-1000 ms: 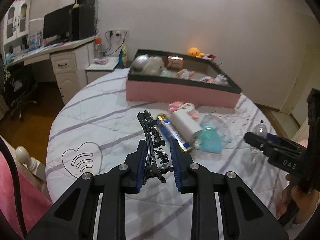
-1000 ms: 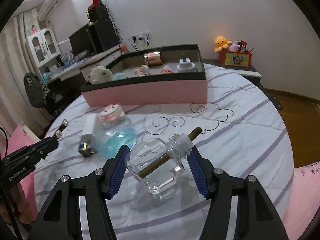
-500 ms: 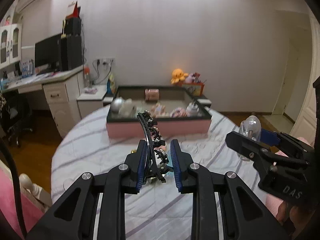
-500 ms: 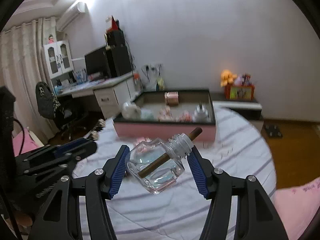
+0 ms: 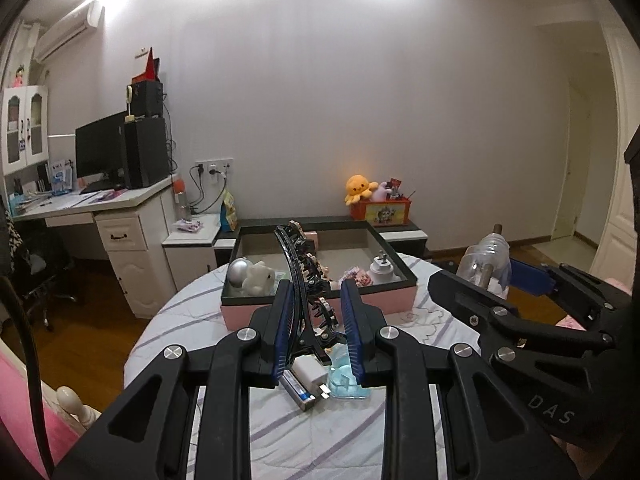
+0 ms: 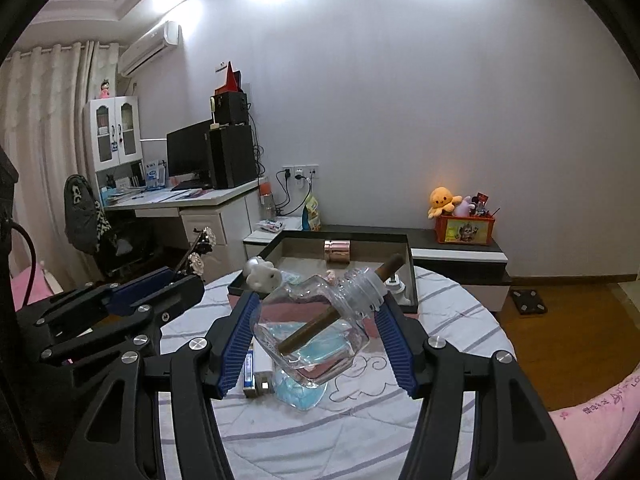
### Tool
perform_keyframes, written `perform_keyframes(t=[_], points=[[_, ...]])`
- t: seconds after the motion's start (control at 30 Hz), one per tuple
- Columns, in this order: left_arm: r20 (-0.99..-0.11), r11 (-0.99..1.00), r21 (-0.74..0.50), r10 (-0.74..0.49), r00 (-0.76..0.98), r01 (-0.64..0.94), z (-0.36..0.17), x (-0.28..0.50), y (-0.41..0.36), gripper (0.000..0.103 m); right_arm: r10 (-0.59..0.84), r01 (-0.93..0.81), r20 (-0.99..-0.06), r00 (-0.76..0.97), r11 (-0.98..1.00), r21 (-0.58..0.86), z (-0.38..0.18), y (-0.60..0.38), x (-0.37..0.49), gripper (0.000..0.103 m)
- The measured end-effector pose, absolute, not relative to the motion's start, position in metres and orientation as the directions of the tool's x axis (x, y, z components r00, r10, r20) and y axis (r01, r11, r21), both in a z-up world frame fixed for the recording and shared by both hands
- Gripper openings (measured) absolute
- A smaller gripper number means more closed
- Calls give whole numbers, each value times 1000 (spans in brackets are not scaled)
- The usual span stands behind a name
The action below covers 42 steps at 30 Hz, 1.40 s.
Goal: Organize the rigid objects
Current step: 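Carry the hair clip and glass bottle over the pink box, then open both tools to release the clip and bottle into the box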
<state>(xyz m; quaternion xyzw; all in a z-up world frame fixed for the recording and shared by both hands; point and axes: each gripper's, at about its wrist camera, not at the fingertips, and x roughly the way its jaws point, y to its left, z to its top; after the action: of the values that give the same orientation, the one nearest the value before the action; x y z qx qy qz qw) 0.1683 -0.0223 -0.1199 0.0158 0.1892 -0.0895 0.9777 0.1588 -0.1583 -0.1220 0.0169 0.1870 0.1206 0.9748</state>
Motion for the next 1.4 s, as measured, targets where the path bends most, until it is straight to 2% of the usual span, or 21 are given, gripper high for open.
perform_keyframes(t=[0.57, 0.8, 1.0, 1.1, 1.2, 1.27, 1.37, 1.4], points=[[-313, 988, 63, -116, 943, 143, -104, 222, -35, 25, 234, -226, -330, 915, 972, 63, -110, -159, 204, 61], [-393, 982, 61, -141, 909, 179, -117, 305, -39, 25, 222, -220, -377, 899, 974, 50, -117, -160, 265, 61], [-530, 978, 58, -140, 836, 200, -155, 380, -41, 25, 251, -229, -500, 829, 968, 107, -155, -166, 342, 61], [-566, 978, 78, -117, 816, 194, -173, 400, -41, 25, 261, -230, -549, 794, 965, 127, -176, -166, 368, 61], [-618, 979, 36, -136, 774, 201, -190, 418, -37, 25, 262, -226, -587, 766, 965, 136, -194, -164, 388, 61], [-615, 979, 37, -136, 777, 201, -196, 420, -36, 25, 263, -228, -603, 753, 964, 136, -200, -162, 393, 62], [-609, 982, 73, -94, 787, 174, -194, 417, -38, 32, 271, -232, -615, 741, 962, 144, -207, -162, 398, 62], [-611, 983, 77, -84, 787, 165, -193, 416, -36, 39, 268, -232, -623, 735, 963, 140, -208, -162, 400, 64]])
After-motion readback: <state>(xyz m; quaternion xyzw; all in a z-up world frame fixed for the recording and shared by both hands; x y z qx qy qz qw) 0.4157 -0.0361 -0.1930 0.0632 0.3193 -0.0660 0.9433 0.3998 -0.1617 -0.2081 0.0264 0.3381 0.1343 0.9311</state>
